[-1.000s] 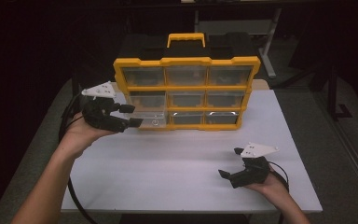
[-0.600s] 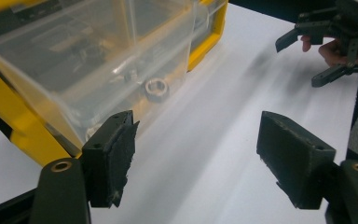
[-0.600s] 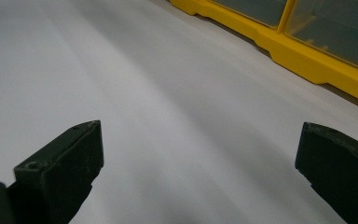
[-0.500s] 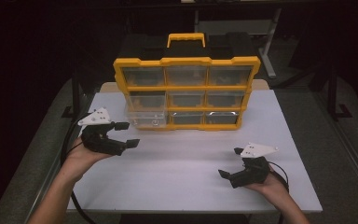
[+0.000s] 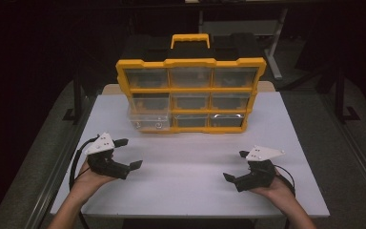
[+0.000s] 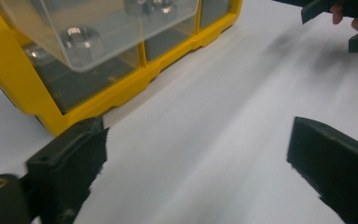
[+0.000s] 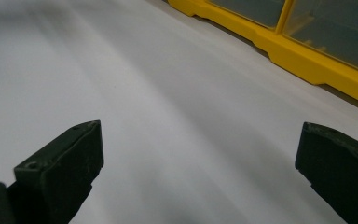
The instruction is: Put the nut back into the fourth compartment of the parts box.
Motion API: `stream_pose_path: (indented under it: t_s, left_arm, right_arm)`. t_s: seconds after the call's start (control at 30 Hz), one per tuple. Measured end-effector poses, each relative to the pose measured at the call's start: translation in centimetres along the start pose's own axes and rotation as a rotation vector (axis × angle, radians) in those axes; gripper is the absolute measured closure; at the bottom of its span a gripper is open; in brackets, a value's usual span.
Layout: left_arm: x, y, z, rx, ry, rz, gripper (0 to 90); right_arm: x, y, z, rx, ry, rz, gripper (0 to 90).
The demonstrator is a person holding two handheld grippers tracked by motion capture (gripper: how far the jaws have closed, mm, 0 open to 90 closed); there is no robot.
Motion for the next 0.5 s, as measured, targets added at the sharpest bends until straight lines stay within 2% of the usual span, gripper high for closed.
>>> stream_pose_path:
  t_s: [0.23,0.33,0.5]
  left_arm:
    - [0.1,-0.8,1.5,0.01,-0.033,-0.014,0.0]
    - [0.4,-1.1,2.0,0.017,-0.031,-0.006,0.0]
    - [0.8,-1.2,3.0,0.011,0.0,0.016,0.0]
  right_arm:
    - [0.0,0.1,0.1,0.0,-0.012,0.005,0.3]
    - [0.1,0.1,0.1,0.005,-0.005,0.005,0.3]
    - [0.3,0.5,0.4,0.009,-0.01,0.008,0.3]
Point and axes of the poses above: each handheld gripper's, and its own axes: y roughly backward along the jaws, z roughly out of its underside, x roughly to its right, the point moved 7 cm from there along -y, roughly forward along the jaws, and after that the axes turned 7 degrees about -x, right-handed, at the moved point
